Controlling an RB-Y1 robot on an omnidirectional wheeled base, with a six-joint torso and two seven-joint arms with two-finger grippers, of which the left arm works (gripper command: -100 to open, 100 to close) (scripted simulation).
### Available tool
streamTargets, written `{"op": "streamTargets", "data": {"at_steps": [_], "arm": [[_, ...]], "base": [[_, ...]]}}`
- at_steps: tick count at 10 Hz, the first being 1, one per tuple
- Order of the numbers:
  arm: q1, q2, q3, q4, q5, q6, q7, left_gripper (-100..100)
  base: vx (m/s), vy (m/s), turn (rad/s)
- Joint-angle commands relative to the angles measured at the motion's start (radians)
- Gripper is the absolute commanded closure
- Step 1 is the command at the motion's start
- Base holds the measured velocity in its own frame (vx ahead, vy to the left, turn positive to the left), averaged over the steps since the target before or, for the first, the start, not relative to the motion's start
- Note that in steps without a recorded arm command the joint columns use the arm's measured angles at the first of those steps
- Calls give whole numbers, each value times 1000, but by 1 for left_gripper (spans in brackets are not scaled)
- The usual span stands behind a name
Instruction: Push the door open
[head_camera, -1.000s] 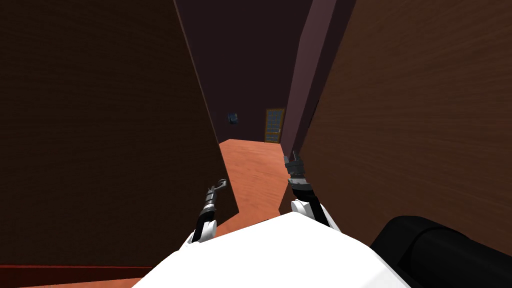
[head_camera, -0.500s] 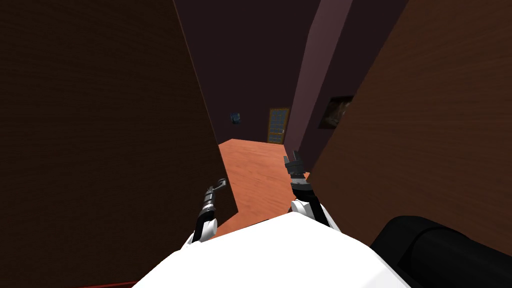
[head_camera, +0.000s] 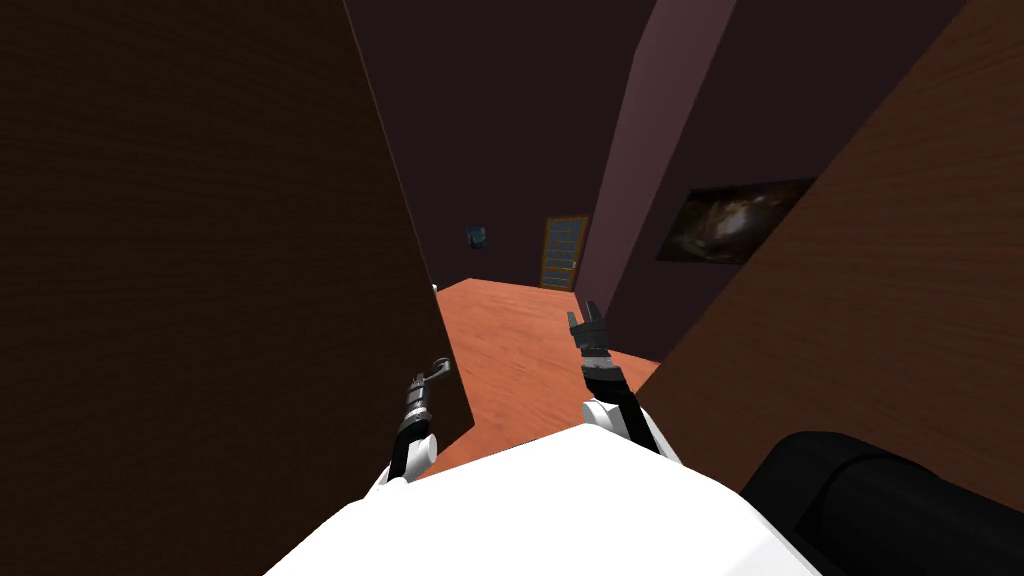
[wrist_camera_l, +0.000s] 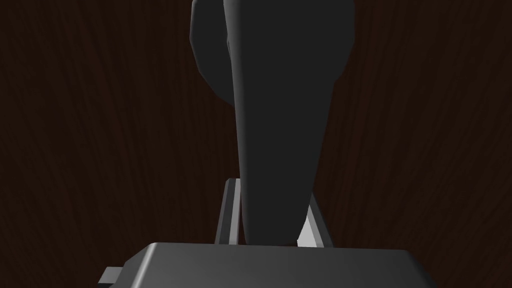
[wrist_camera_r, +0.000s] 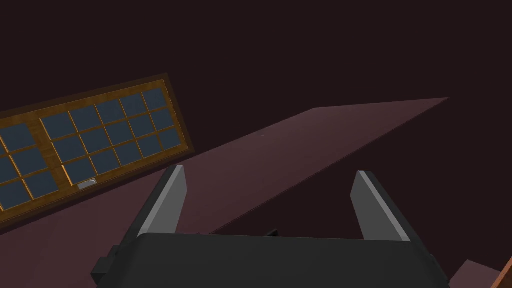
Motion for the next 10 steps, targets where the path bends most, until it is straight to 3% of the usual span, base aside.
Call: {"op": "streamTargets", "data": {"at_steps": [1,2,3,8,10], "arm": [[11,1,12,-36,5,3,-11,100],[9,-17,31,-37,15,0,-30,100],[9,-22,35,-37,17,0,-34,100],[5,-85,74,-39,38,-5,-73,100],[9,-29,105,-29,56,-15,-77,100]], "base": [[135,-12,40],[183,-11,106],[200,-47,90],[172,-51,86],[90,-16,45]]}}
